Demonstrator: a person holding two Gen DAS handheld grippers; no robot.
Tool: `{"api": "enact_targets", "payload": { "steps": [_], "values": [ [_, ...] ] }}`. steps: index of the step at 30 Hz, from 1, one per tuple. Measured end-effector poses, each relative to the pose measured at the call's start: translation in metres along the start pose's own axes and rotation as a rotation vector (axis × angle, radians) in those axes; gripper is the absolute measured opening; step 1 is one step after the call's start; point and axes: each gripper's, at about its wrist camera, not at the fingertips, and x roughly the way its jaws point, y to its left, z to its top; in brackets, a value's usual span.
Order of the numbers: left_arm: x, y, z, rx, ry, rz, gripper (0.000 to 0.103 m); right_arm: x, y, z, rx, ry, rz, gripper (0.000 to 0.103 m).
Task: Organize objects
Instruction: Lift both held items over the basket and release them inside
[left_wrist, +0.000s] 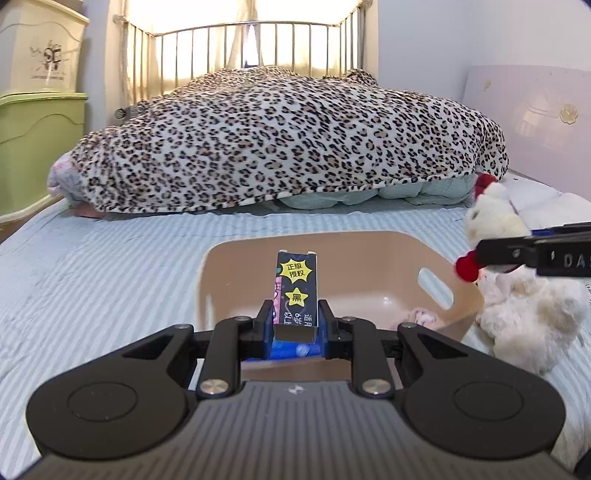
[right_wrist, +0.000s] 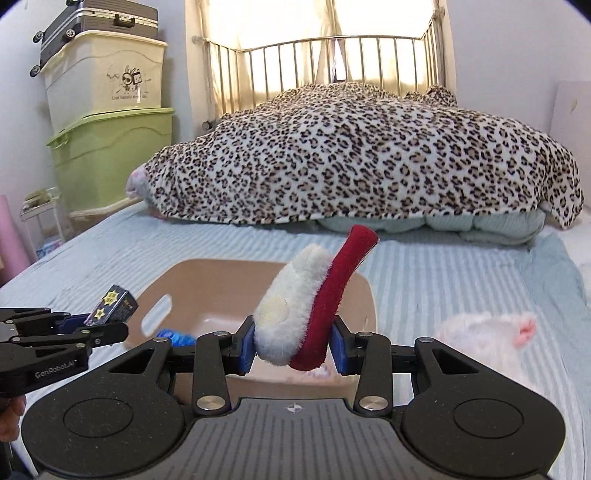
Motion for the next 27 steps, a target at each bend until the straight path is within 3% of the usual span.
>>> {"api": "enact_targets", "payload": {
  "steps": [5, 12, 17, 25, 26, 27],
  "values": [
    [0.037, -0.023, 0.01, 0.038, 0.031, 0.027, 0.025, 0.028, -0.005, 0.007, 0.023, 0.004, -0.012, 0.038],
    [0.077, -0.04, 0.001, 0.1, 0.099, 0.066, 0.025, 0.077, -0.012, -0.003, 0.041, 0.095, -0.019, 0.038],
    [0.092, -0.04, -0.004, 0.093, 0.138, 0.079, 0.025, 0.106, -0.013, -0.014, 0.014, 0.158, -0.036, 0.038],
    [0.096, -0.042, -0.008, 0.087, 0.186, 0.071, 0.027, 0.111, -0.008, -0.024, -0.003, 0.215, -0.034, 0.041],
    [0.094, -0.042, -0.007, 0.084, 0.19, 0.071, 0.036, 0.112, -0.008, -0.023, -0.004, 0.221, -0.033, 0.051],
    [0.092, -0.042, -0.005, 0.081, 0.19, 0.075, 0.06, 0.111, -0.008, -0.023, -0.003, 0.222, -0.04, 0.051]
  ]
}}
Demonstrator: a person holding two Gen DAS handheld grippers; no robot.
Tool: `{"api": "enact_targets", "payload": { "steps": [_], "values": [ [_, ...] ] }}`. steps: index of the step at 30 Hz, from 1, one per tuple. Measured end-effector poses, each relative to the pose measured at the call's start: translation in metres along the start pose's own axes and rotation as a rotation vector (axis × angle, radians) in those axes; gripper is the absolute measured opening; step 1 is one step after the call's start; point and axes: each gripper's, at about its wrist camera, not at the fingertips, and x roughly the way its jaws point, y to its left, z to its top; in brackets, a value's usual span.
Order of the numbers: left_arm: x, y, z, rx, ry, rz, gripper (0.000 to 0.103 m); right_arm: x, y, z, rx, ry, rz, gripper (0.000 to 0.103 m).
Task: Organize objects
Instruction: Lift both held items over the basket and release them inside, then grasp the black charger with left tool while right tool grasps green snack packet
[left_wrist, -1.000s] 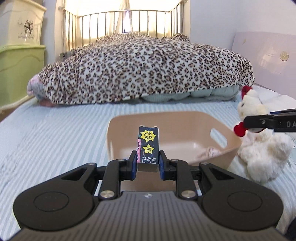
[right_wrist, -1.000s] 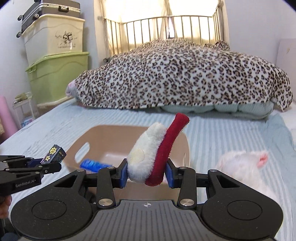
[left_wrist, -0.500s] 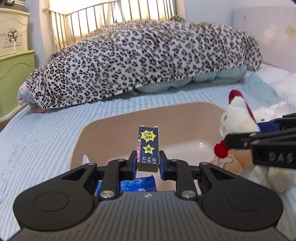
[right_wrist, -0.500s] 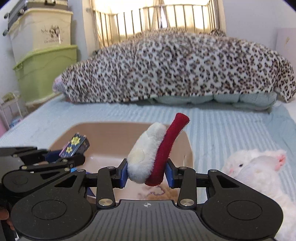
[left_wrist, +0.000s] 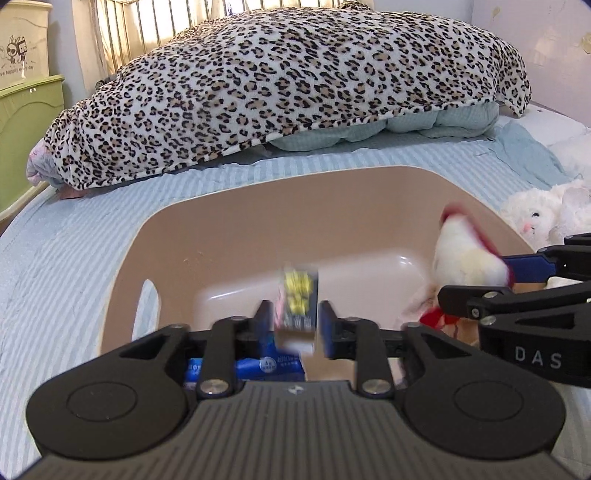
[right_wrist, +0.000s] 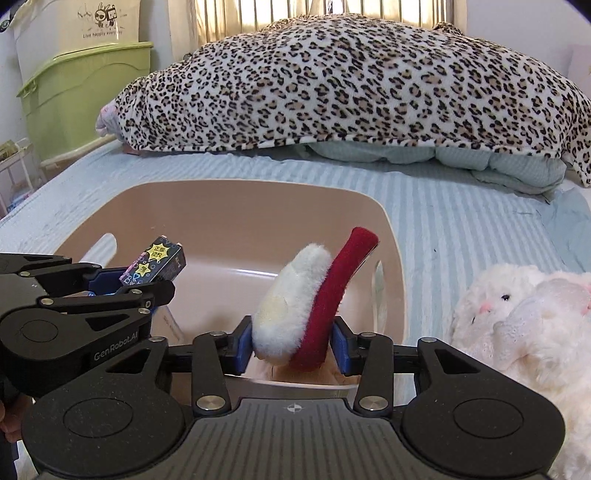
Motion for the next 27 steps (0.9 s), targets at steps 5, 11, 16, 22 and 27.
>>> {"api": "enact_targets", "payload": {
  "steps": [5, 11, 16, 22, 27],
  "values": [
    [-0.022, 0.012, -0.001, -0.05, -0.058, 0.046, 0.099, -0.02, -0.001, 0.004, -0.003, -0.038, -0.029, 0.078],
    [-0.046, 0.026, -0.011, -0.079, -0.069, 0.052, 0.1, -0.055, -0.01, 0.002, 0.018, -0.093, -0.067, 0.103],
    [-0.062, 0.038, -0.024, -0.083, -0.075, 0.051, 0.1, -0.067, -0.006, -0.008, -0.021, -0.051, -0.067, 0.103],
    [-0.073, 0.049, -0.043, -0.084, -0.053, 0.051, 0.1, -0.065, 0.004, -0.03, -0.068, 0.012, -0.063, 0.103],
    [-0.066, 0.056, -0.06, -0.075, 0.001, 0.045, 0.1, -0.054, 0.008, -0.046, -0.082, 0.058, -0.049, 0.103]
  ]
}}
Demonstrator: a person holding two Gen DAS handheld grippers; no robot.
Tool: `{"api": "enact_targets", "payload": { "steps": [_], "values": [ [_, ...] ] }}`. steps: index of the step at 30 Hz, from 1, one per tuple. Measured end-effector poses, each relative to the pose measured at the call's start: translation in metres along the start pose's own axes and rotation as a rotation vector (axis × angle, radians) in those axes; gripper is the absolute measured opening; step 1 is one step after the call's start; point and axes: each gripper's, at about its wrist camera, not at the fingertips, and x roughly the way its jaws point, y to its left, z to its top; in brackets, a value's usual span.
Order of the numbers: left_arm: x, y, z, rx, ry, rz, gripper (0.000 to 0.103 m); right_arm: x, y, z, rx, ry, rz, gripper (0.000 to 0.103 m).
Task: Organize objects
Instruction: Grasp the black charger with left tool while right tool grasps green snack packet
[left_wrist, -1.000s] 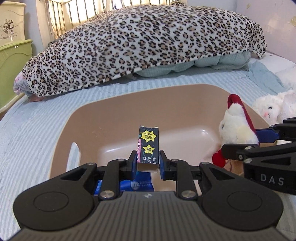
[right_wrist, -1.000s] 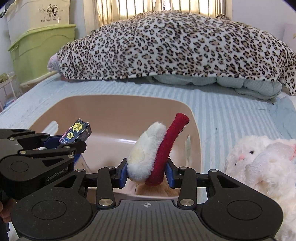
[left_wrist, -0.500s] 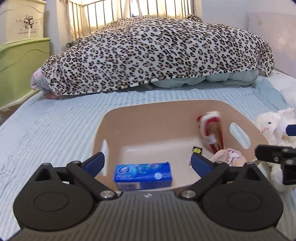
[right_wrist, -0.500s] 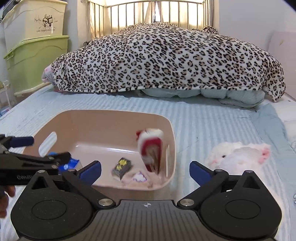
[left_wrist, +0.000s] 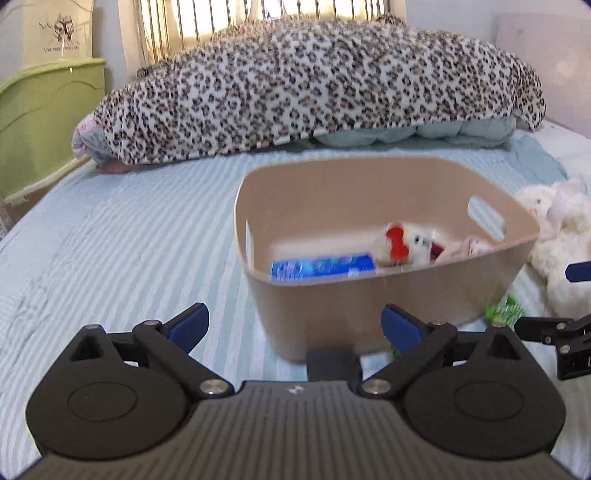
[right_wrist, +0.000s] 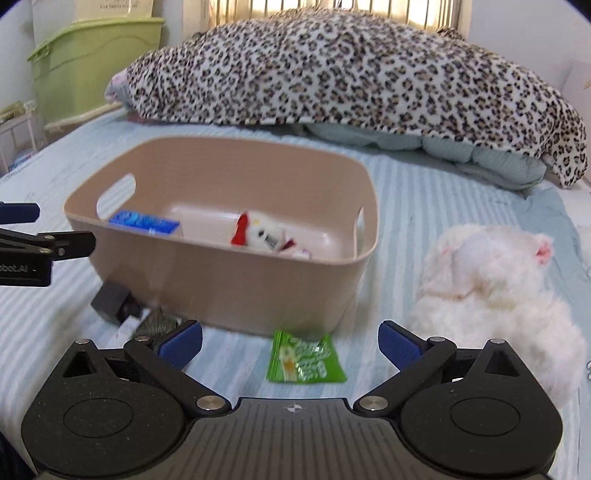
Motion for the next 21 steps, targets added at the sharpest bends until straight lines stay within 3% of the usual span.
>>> {"api": "enact_targets", "payload": {
  "steps": [10, 21],
  "values": [
    [0.035, 0.007, -0.031, -0.016, 0.088, 0.0, 0.1, 0.041, -0.002, -0.024, 0.014, 0.103, 0.012, 0.103],
    [0.061, -0.007, -0.04, -0.017, 0.112, -0.006, 0.098, 0.074, -0.012, -0.031, 0.063, 0.154, 0.018, 0.103]
  ]
}}
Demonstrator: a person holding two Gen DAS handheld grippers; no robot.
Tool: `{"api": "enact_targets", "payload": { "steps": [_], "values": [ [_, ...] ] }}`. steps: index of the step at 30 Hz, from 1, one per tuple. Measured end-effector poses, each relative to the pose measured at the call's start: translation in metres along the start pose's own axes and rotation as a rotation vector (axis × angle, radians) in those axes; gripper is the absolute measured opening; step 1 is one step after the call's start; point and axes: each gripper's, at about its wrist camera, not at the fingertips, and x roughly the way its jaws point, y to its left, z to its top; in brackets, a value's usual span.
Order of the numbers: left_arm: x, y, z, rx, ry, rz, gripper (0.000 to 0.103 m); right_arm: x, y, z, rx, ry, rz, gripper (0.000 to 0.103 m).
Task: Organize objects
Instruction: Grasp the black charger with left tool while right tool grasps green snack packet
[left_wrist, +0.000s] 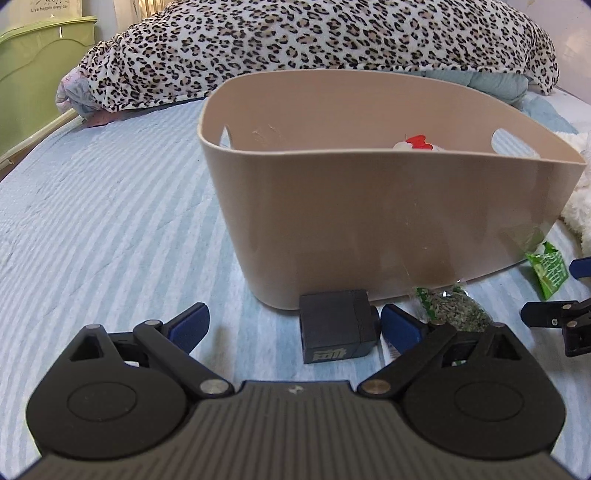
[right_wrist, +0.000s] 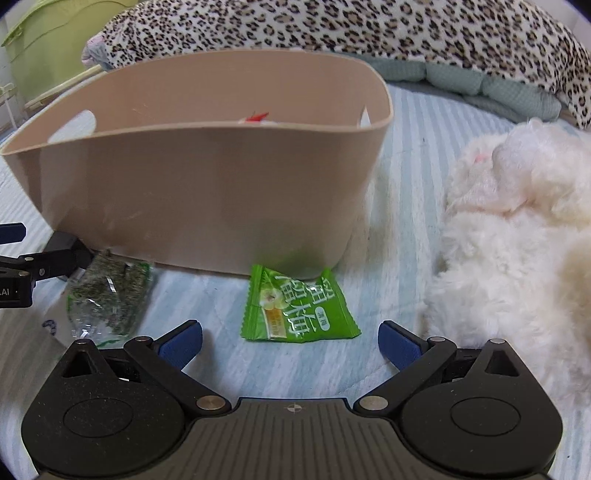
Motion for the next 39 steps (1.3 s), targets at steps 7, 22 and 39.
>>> {"api": "enact_targets", "payload": {
  "steps": [7, 22, 39],
  "values": [
    [0.013, -0.001, 0.003, -0.063, 0.04, -0.028, 0.079, 0.007, 0.005, -0.001, -0.027, -0.03, -0.017, 0.103],
    [0.001, -0.003, -0.001, -0.035, 0.05, -0.094, 0.047, -0.003, 0.016, -0.009, -0.056, -0.069, 0.032, 0.042],
    [-0.051, -0.003, 0.001, 0.059, -0.026, -0.116, 0.047, -0.048, 0.01, -0.017, -0.031, -0.158, 0.081, 0.025]
  ]
}}
